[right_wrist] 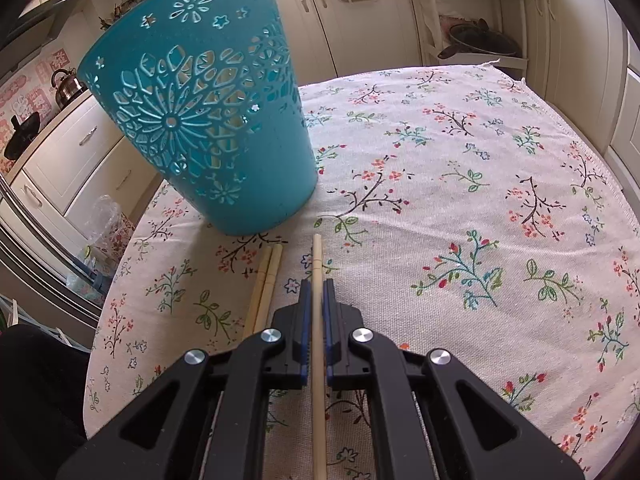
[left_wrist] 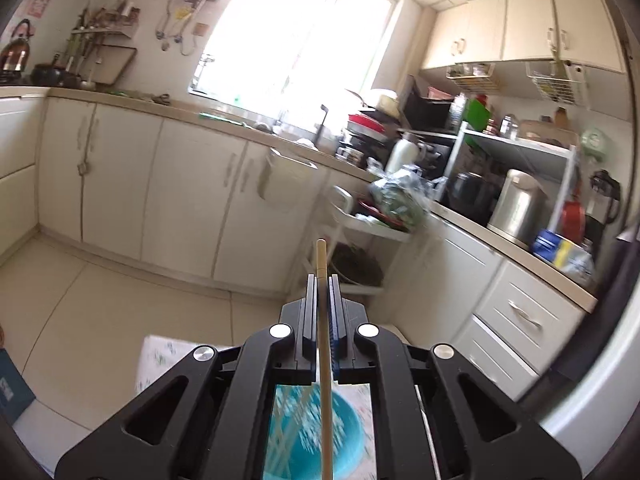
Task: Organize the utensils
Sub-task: 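Lift the stick with the left gripper and drop it into the teal basket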
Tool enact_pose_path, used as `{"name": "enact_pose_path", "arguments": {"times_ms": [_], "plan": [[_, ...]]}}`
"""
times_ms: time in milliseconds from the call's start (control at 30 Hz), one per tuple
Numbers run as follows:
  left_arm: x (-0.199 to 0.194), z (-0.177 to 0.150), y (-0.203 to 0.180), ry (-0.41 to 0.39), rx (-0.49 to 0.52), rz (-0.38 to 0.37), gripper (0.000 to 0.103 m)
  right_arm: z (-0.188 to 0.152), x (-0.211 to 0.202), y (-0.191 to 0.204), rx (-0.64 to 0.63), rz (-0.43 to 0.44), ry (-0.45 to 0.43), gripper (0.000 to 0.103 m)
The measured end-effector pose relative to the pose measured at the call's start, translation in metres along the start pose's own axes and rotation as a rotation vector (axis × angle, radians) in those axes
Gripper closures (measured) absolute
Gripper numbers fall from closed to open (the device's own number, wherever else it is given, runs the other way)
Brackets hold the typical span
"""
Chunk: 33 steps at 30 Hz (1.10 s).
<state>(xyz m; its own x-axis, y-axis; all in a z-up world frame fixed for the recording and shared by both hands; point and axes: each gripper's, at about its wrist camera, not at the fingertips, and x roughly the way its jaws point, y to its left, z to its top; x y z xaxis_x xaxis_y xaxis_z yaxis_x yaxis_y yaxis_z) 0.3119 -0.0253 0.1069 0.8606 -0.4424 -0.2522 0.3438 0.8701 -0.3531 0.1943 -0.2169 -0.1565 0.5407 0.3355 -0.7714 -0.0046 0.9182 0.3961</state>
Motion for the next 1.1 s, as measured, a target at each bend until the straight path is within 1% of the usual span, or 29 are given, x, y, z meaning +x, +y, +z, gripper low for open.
{"name": "enact_pose_path", "arguments": {"times_ms": [100, 167, 367, 500, 600, 733, 767, 833, 867, 900, 933, 1000, 1033, 1100], "plan": [[0.026, 0.001, -0.001, -0.039, 0.011, 0.043, 0.098, 0.000, 0.000, -0.002, 0.007, 0.010, 0.001, 0.098], [0.040, 0.001, -0.001, -0.046, 0.024, 0.064, 0.098, 0.001, 0.000, -0.004, 0.011, 0.014, 0.001, 0.098], [0.069, -0.016, 0.001, -0.019, 0.056, 0.105, 0.098, 0.002, 0.001, -0.007, 0.022, 0.029, 0.003, 0.098], [0.075, -0.030, 0.002, 0.027, 0.074, 0.107, 0.098, 0.003, 0.001, -0.009, 0.029, 0.038, 0.003, 0.098], [0.077, -0.038, -0.003, 0.077, 0.118, 0.113, 0.098, 0.002, 0.000, -0.009, 0.034, 0.044, 0.003, 0.098], [0.080, -0.050, -0.006, 0.187, 0.157, 0.133, 0.098, 0.002, -0.001, -0.010, 0.036, 0.047, 0.005, 0.098], [0.081, -0.053, -0.006, 0.225, 0.171, 0.141, 0.096, 0.002, -0.001, -0.010, 0.036, 0.047, 0.005, 0.098], [0.075, -0.057, -0.006, 0.258, 0.192, 0.153, 0.084, 0.002, 0.000, -0.009, 0.035, 0.047, 0.006, 0.098], [0.068, -0.058, -0.005, 0.260, 0.197, 0.163, 0.072, 0.002, 0.000, -0.009, 0.034, 0.052, 0.008, 0.097], [0.061, -0.058, -0.004, 0.253, 0.196, 0.171, 0.059, 0.002, 0.000, -0.008, 0.031, 0.053, 0.009, 0.096], [0.047, -0.058, -0.001, 0.234, 0.193, 0.183, 0.055, 0.001, -0.001, -0.007, 0.023, 0.048, 0.011, 0.096], [0.028, -0.058, 0.003, 0.214, 0.195, 0.206, 0.040, 0.000, -0.001, -0.004, 0.009, 0.038, 0.014, 0.096], [0.014, -0.060, 0.006, 0.203, 0.200, 0.228, 0.035, 0.000, -0.001, -0.002, 0.000, 0.030, 0.014, 0.096], [-0.003, -0.064, 0.011, 0.188, 0.211, 0.270, 0.017, -0.001, -0.001, 0.003, -0.026, -0.001, 0.011, 0.098]]}}
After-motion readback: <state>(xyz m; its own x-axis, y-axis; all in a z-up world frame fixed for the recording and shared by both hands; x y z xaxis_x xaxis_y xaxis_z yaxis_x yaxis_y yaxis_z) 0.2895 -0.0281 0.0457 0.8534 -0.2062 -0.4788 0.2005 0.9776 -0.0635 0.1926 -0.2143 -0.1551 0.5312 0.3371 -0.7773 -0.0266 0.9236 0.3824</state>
